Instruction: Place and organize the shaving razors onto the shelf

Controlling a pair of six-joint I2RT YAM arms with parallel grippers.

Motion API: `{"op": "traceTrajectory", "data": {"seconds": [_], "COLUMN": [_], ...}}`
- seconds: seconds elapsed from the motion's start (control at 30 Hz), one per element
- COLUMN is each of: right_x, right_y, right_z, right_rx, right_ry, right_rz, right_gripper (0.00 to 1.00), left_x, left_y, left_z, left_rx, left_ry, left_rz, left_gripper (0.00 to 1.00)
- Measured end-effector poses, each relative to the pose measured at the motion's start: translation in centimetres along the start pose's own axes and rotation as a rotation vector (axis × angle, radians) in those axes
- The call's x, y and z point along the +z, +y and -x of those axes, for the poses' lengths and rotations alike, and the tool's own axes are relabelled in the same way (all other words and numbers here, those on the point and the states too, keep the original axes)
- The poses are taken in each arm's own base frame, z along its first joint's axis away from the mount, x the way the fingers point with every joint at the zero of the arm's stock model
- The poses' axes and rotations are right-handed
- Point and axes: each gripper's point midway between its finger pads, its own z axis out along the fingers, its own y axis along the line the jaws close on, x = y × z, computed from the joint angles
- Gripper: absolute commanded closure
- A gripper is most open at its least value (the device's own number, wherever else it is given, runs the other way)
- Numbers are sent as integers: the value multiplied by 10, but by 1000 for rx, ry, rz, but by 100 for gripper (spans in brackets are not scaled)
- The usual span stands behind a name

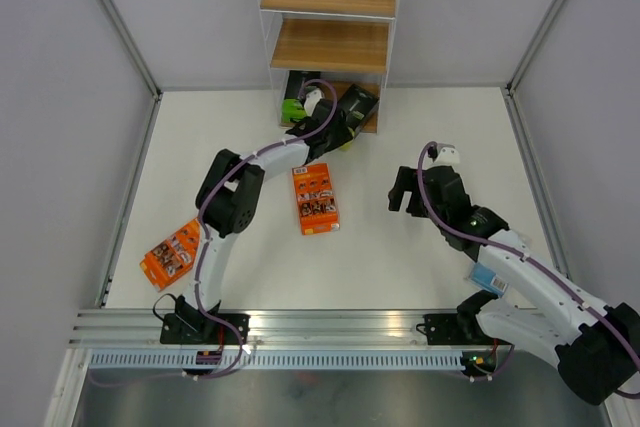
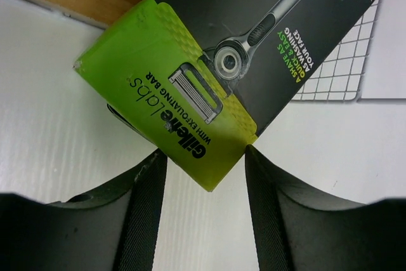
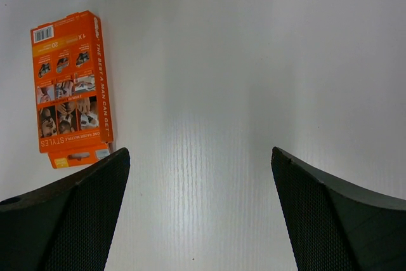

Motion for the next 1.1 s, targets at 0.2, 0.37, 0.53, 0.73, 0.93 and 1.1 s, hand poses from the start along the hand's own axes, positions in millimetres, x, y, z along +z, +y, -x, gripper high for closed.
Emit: {"op": "traceTrajectory", "data": {"seconds": [0.2, 0.37, 0.53, 0.73, 0.93, 1.1], "right_x": [4, 4, 5, 11, 26, 53], "right_y": [-6, -12, -17, -23, -25, -14], "right_z": [1, 14, 22, 19, 22, 37], "right_rx": [-21, -21, -26, -32, -10, 55], "right_ry": [-7, -38, -52, -36, -37, -47], "right_rz": [-35, -60, -81, -105, -118, -100], "right_gripper": [2, 2, 2, 2, 2, 2], "left_x": [17, 26, 28, 29, 29, 20], "left_y": [-20, -30, -38, -46, -47, -42], "left_z": [7, 5, 0, -7, -9, -9], "left_rx": [-43, -68, -88, -156, -214, -217], "left_ry": [-29, -31, -31, -57, -78, -87], "left_rz": [-41, -57, -50, -33, -16, -50], "left_gripper": [55, 57, 57, 57, 51, 33]}}
